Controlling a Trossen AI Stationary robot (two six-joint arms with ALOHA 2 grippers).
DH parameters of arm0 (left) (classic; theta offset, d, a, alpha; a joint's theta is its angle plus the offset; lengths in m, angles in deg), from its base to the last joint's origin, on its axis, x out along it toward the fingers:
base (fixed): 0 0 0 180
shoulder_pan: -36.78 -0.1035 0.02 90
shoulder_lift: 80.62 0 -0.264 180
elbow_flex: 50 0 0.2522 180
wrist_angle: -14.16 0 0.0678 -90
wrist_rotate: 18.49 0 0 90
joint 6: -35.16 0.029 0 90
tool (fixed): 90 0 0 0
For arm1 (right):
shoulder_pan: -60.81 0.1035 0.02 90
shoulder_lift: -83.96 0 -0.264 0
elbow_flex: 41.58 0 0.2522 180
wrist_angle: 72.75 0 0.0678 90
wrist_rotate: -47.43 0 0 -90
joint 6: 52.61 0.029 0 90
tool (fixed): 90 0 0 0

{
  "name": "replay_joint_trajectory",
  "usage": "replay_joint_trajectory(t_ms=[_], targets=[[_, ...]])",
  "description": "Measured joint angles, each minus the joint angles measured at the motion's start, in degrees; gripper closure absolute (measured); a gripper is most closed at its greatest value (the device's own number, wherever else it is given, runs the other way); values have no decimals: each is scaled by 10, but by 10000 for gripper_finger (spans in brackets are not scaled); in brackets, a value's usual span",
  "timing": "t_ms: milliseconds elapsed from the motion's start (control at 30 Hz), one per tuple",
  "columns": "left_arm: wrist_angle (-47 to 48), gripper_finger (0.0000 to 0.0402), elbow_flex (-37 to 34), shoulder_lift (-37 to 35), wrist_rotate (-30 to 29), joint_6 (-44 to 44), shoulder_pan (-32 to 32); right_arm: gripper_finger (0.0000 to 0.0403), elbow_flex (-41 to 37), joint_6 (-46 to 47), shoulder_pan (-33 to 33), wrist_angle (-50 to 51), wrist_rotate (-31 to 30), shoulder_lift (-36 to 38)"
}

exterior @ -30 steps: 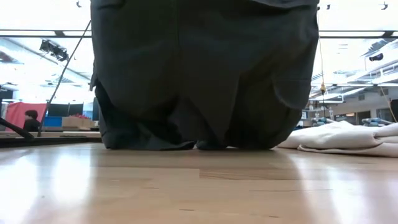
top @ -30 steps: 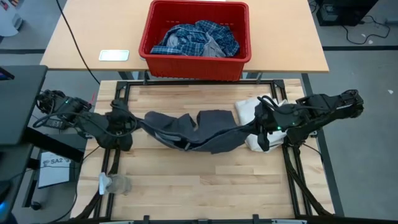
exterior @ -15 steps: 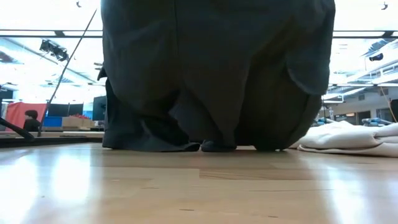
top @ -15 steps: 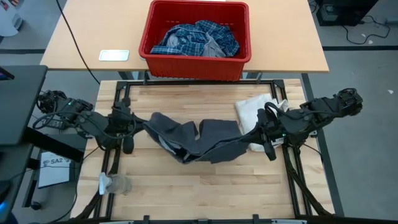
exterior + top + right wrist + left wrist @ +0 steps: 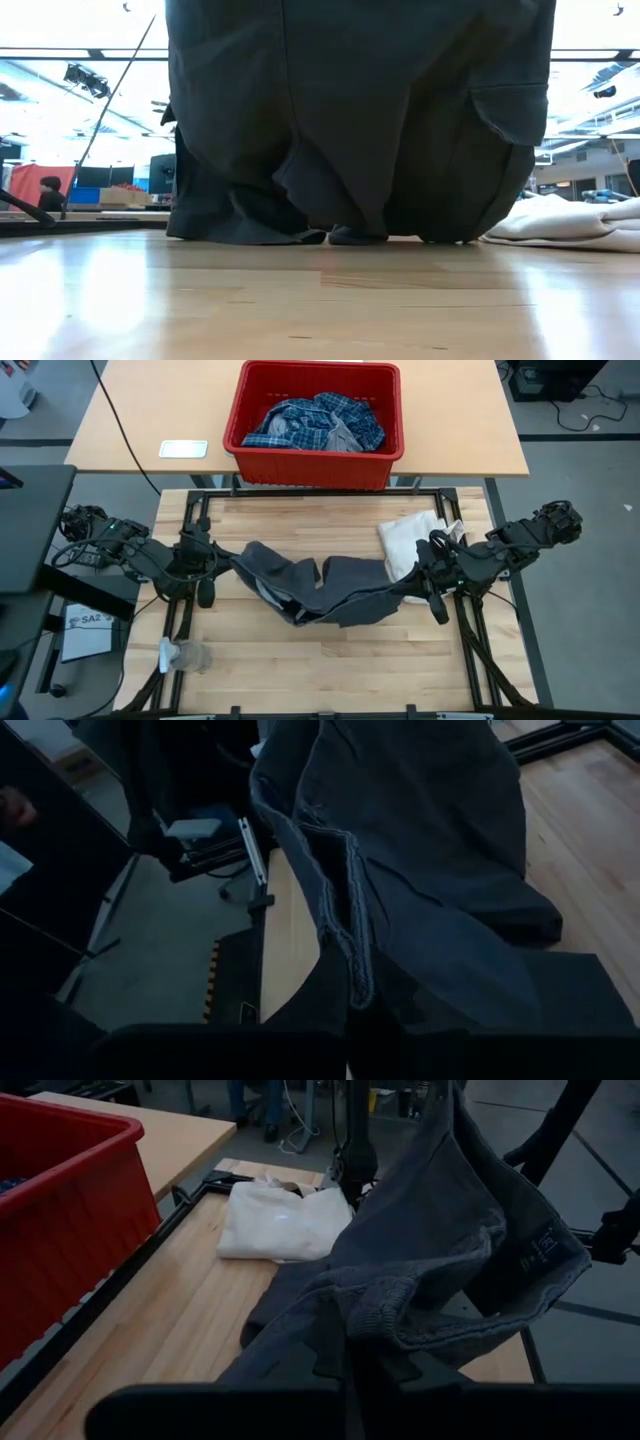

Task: Fold Laundry from Bin
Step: Fold the black shorts

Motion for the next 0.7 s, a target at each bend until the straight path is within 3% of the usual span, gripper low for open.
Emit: replay_joint_trajectory(t_ms=[400, 700], targets=[[-5, 393, 0, 22, 1, 16, 0, 387, 0, 9, 13, 5, 2, -3], [-18, 393, 0, 45, 1, 78, 0, 387, 0, 1, 11, 19, 15, -12]])
